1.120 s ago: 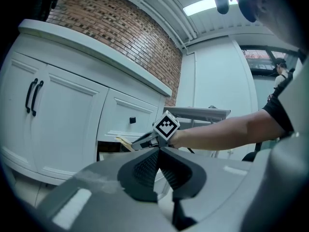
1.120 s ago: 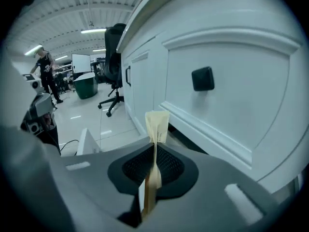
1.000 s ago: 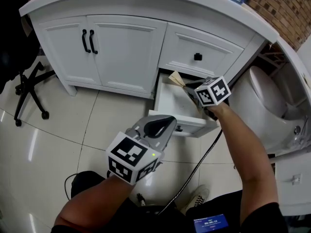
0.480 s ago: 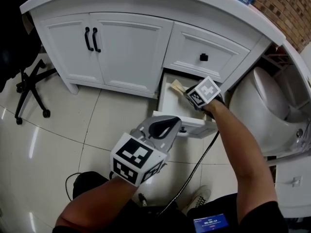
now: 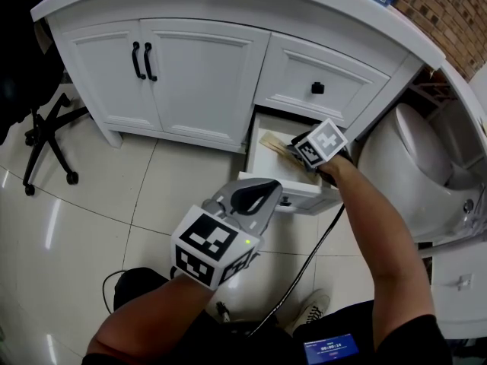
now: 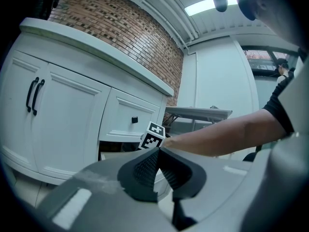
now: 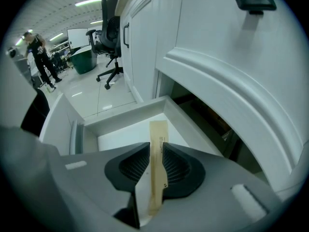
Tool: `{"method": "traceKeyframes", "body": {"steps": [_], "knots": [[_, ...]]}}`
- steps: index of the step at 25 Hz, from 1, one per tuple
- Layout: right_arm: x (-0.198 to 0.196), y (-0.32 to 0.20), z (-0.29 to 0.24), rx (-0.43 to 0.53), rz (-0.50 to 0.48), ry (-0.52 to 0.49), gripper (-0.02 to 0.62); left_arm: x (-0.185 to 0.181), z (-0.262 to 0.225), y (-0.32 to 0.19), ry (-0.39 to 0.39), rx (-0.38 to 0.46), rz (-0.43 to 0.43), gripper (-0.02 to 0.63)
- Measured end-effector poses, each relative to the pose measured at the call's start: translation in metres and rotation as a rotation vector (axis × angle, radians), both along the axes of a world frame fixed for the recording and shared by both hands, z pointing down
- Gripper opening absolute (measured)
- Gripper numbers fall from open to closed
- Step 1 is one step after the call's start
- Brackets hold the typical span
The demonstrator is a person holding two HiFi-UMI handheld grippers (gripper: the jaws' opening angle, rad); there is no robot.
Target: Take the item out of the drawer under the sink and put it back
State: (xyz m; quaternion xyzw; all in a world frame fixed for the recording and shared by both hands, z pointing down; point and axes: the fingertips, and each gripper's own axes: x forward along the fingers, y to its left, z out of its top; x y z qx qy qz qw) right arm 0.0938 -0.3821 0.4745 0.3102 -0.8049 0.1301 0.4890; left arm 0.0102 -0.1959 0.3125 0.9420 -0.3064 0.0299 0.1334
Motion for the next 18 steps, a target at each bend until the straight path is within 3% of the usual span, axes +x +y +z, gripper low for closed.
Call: {"method": "traceKeyframes", "body": {"steps": [6,14,18], "knots": [[0.000,0.003,-0.012,0.026,-0.007,-0.002,0.074,0.000,0.000,0.001,-0.007,0.003,-0.003,0.006],[0.005,0.009,-0.033,0.108,-0.004,0.015,0.008,-0.006,-0.002,0.002,-0.016,0.019,-0.012,0.006],[0.004,0.014,-0.059,0.178,0.016,-0.047,0.008,-0.006,-0.003,0.004,-0.022,0.029,-0.012,0.006]]}}
